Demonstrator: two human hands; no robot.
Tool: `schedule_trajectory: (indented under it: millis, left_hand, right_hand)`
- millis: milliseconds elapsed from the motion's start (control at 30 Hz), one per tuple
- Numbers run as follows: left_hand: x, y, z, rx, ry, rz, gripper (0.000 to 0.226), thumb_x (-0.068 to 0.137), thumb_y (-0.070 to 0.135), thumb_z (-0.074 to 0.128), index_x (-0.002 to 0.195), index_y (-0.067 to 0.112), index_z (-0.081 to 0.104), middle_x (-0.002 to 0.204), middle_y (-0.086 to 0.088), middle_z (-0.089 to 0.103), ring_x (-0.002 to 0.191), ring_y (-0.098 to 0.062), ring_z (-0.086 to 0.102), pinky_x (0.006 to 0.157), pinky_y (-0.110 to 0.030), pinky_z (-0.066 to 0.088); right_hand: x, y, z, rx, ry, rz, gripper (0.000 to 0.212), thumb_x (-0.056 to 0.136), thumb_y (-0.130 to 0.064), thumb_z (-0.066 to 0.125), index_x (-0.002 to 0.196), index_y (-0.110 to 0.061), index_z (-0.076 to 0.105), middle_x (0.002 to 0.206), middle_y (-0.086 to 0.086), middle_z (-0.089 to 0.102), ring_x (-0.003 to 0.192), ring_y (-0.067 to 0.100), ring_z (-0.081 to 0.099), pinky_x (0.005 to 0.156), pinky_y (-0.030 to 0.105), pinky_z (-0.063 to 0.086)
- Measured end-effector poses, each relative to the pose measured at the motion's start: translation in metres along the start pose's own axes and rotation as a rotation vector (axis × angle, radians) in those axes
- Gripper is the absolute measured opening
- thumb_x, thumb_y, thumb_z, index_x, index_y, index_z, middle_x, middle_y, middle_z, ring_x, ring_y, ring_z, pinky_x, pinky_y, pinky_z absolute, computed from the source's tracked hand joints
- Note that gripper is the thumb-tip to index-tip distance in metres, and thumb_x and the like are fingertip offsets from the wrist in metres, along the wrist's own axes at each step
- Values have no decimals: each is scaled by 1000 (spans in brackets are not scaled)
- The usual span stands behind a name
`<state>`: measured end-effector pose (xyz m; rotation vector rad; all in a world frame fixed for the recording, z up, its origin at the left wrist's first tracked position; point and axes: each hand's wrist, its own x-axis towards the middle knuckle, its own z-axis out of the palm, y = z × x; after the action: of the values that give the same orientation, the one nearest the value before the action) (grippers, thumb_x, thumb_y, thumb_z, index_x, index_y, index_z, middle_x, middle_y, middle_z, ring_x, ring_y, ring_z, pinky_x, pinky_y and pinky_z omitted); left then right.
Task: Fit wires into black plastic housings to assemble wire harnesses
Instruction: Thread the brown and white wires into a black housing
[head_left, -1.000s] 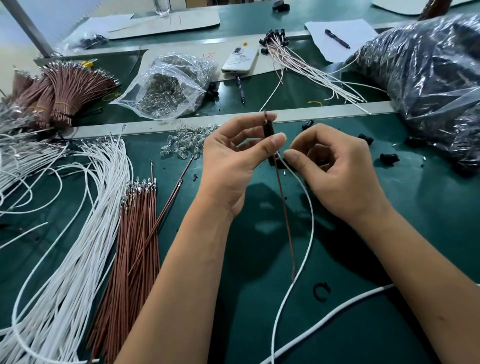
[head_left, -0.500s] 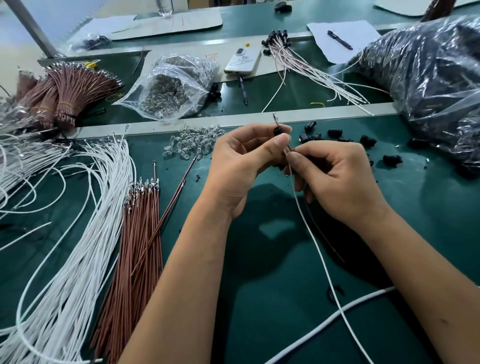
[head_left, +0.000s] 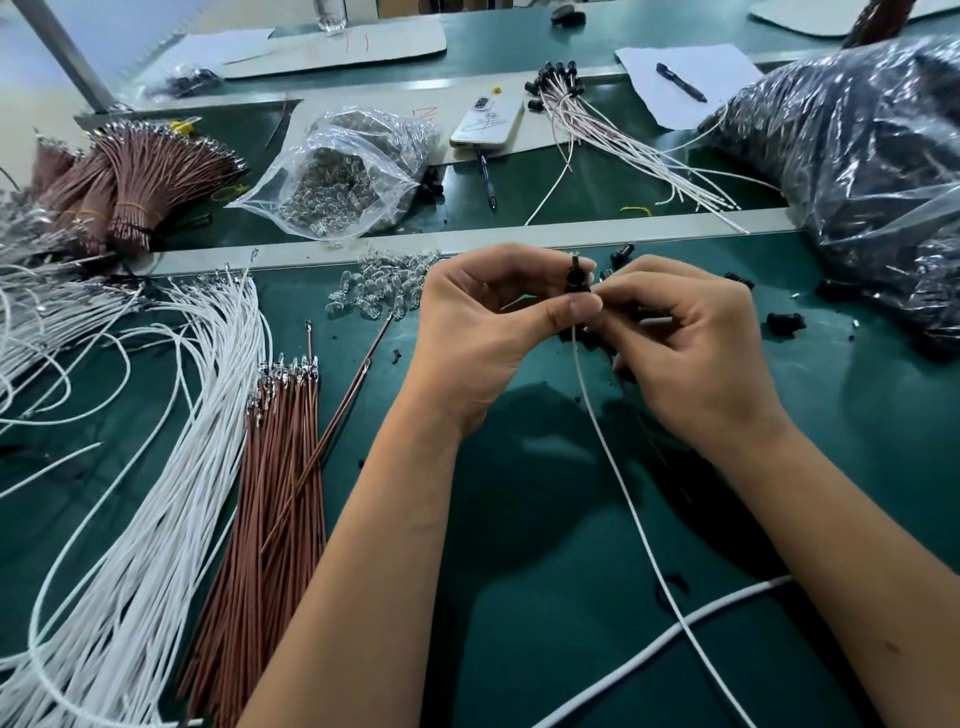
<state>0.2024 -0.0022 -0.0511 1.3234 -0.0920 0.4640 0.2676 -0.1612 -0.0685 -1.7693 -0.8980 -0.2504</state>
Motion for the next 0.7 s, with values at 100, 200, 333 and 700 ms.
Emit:
schedule_trajectory:
  millis: [100,200,333,700]
  left_hand:
    - [-1,1,1,-4,-15,22,32,67,-17,78,78,13,75,84,-7,75,81,-23,67,78,-30,57]
    - [-1,3,1,28,-75,62,30,68,-19,77,85,6,71,84,-13,69,83,-24,63,79,-31,55]
    - [0,5,3,20,-119,86,38,69,-22,74,95,6,69,86,-14,66,80,-20,63,79,-29,53]
    - [-1,6,4,-13,-119,68,39,69,-25,71,97,2,67,84,-13,64,78,-16,64,77,-26,53]
  right_hand:
    - [-1,-2,1,-31,12,-56,11,98,-16,71,98,-7,78,88,-4,66,70,1,60,62,30,53]
    - [-1,-2,1,-82,30,-126,14,101,-9,63,100,-2,76,92,-2,65,74,2,62,65,35,56]
    - [0,-2,1,-111,16,-171,15,100,0,60,102,-1,75,94,3,66,77,15,65,63,42,56]
    - [-1,-1,1,-131,41,-158,15,98,-4,62,98,-3,77,90,5,68,76,22,67,62,46,57]
